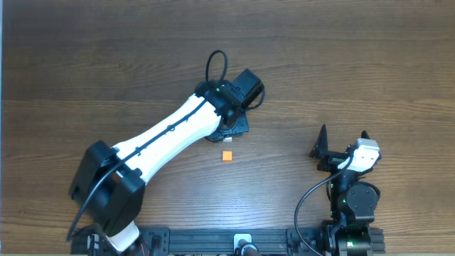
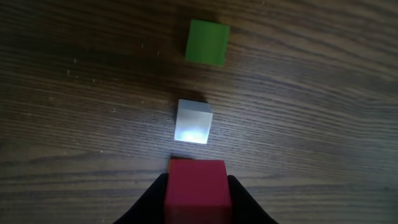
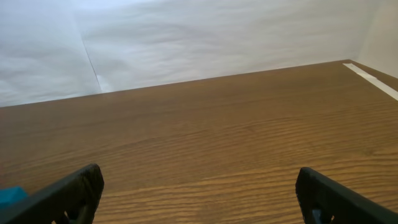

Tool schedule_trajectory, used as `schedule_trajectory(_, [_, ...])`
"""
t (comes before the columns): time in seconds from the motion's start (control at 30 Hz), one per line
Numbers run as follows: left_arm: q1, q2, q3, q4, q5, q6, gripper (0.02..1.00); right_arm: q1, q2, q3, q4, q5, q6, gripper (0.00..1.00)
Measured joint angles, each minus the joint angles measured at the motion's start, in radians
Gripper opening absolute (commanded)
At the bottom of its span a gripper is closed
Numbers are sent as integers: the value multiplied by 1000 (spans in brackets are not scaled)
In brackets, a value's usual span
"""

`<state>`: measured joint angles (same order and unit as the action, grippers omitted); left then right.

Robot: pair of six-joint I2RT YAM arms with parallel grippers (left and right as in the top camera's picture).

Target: Stack Cubes

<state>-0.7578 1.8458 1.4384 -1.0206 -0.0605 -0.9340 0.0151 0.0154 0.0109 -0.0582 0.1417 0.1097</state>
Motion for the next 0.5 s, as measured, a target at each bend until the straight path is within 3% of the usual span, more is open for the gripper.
schedule_trajectory(0.5, [0, 37, -3, 16, 0, 26, 180, 0, 0, 0, 0, 0, -1, 991])
